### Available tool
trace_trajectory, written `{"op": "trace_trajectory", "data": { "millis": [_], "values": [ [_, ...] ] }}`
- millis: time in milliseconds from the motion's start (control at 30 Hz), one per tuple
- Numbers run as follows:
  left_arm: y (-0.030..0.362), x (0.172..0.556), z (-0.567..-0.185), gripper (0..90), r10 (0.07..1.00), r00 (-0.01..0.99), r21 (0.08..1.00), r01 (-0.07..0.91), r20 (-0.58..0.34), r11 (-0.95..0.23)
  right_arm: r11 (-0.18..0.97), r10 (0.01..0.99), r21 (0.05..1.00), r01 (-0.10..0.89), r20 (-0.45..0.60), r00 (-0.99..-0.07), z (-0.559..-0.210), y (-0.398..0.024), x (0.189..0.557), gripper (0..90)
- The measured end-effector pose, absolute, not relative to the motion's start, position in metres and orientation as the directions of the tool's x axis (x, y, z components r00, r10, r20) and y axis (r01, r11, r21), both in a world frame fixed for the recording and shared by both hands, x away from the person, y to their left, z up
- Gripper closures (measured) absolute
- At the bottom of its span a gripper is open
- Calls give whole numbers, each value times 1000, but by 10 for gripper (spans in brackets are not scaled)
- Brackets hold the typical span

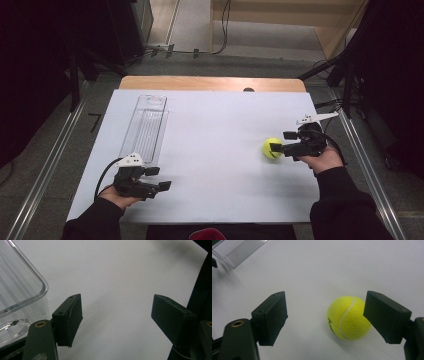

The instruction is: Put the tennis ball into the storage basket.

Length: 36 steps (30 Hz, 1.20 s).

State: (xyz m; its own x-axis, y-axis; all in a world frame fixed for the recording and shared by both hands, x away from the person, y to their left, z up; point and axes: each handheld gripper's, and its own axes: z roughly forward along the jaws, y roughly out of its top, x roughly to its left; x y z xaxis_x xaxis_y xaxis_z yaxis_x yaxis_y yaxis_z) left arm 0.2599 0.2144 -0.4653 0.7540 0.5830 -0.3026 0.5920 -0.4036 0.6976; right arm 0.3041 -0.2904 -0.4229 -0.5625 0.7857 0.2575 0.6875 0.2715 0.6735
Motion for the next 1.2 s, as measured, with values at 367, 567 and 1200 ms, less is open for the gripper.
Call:
{"op": "trace_trajectory", "data": {
  "millis": [367,567,1200],
  "values": [
    [215,260,-465,253,583,753,697,593,-304,-402,254,800,682,686,250,-545,-419,-286,327,155],
    [215,260,-465,253,590,748,697,597,-306,-396,250,804,694,675,239,-544,-419,-284,339,0],
    [216,261,-465,253,591,747,703,595,-306,-389,230,817,699,677,239,-525,-434,-286,342,39]
  ]
}}
